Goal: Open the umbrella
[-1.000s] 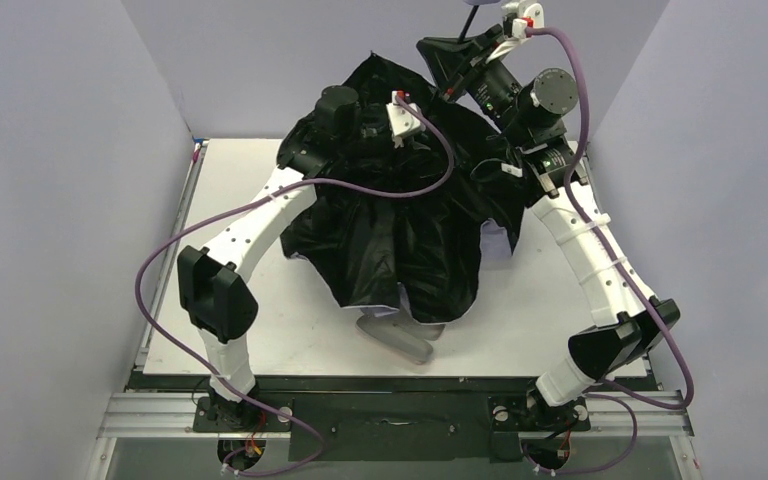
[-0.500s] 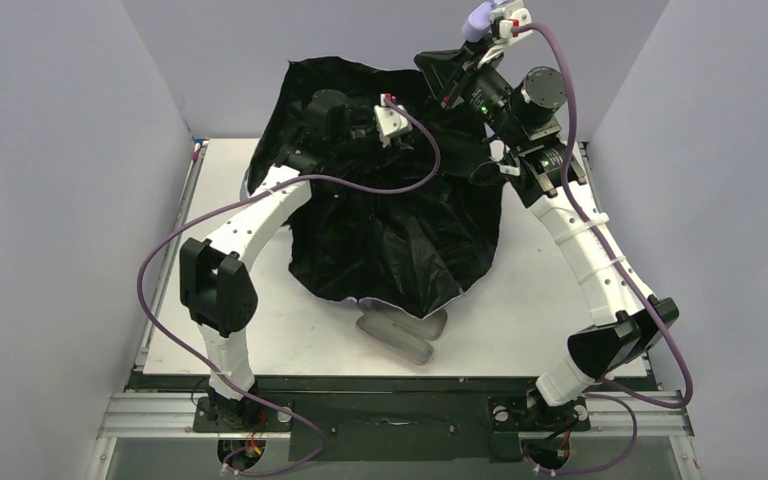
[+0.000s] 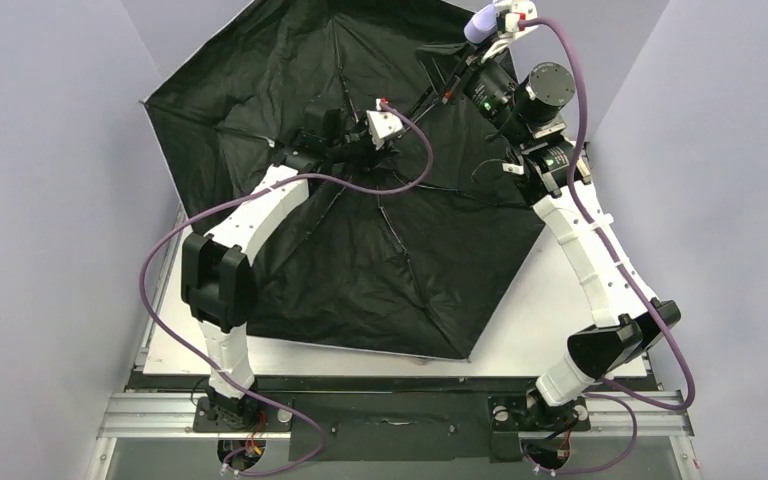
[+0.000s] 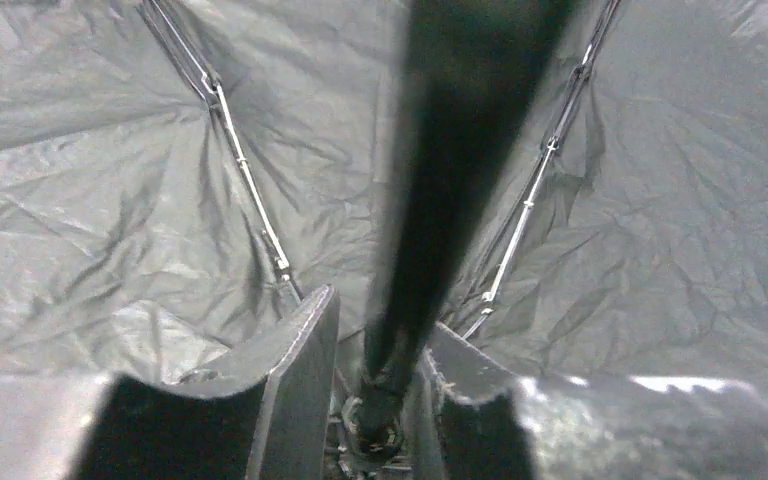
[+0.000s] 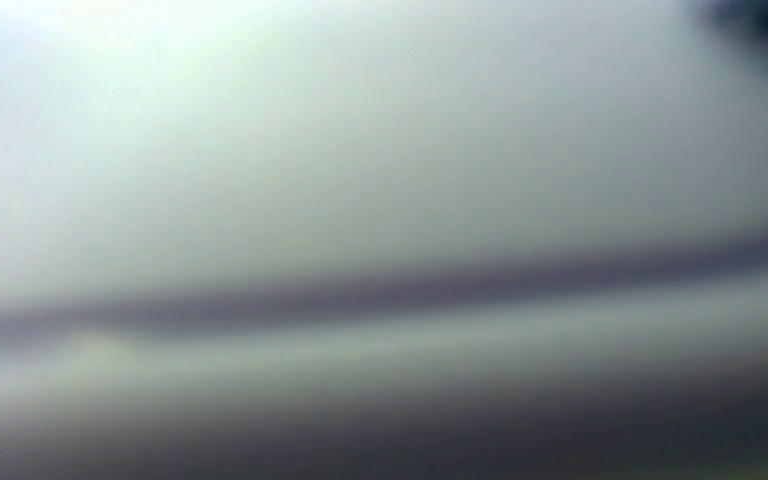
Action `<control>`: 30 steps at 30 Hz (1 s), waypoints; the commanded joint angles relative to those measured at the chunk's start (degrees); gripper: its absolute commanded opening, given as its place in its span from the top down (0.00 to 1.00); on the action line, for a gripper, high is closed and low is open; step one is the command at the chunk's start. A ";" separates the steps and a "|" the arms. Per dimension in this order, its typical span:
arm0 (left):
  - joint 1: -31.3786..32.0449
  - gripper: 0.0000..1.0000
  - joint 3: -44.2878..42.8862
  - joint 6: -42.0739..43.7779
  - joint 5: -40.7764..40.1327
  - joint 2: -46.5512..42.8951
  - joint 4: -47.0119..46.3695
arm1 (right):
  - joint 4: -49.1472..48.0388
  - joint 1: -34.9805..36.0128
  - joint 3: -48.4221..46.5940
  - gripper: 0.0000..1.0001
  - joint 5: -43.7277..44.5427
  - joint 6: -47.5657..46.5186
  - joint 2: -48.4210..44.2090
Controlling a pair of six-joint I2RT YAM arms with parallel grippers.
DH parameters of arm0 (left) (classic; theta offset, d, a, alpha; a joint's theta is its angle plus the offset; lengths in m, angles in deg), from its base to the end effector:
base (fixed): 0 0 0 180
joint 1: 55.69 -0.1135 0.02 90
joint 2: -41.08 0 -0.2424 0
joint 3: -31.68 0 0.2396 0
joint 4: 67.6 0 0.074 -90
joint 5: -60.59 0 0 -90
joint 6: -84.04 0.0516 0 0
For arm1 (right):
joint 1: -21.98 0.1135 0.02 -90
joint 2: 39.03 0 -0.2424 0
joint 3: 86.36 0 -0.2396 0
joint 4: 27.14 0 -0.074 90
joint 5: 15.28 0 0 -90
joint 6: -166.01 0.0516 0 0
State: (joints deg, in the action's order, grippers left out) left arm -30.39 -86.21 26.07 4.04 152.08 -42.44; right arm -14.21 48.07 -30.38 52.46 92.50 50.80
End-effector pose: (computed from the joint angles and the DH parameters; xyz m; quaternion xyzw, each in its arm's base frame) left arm 0.4000 -0.2205 0.3318 0.5202 0.6001 -0.1999 0.5738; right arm 0.2886 0.1631 0.5347 -0.2051 0.5386 0.3956 0.7150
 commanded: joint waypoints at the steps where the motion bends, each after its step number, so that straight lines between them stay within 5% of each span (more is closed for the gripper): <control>1: -4.84 0.79 5.33 2.73 -10.73 4.15 8.19 | -23.37 0.93 -8.77 1.00 -0.77 7.31 -7.30; 7: -5.39 1.00 4.78 2.02 -10.63 2.74 2.65 | -23.37 0.98 -6.87 1.00 -0.66 6.57 -8.36; 12: -5.51 1.00 4.92 0.50 -8.91 0.47 -1.50 | -22.91 1.04 -2.77 1.00 -0.10 4.55 -10.10; 16: -4.08 0.63 6.31 -0.72 -2.15 -4.12 -4.58 | -21.38 0.99 0.22 1.00 0.44 2.33 -10.57; 18: -2.68 0.57 7.15 0.04 0.86 -6.84 -6.03 | -21.19 0.96 1.78 1.00 0.35 2.08 -10.66; 30: 5.37 0.50 3.44 7.34 3.36 -12.79 -0.82 | -20.15 1.19 5.45 1.00 0.10 0.88 -10.27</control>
State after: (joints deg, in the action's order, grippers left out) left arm -25.69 -79.09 30.92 6.82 141.19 -46.03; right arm -27.19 48.70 -24.87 53.03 92.72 43.02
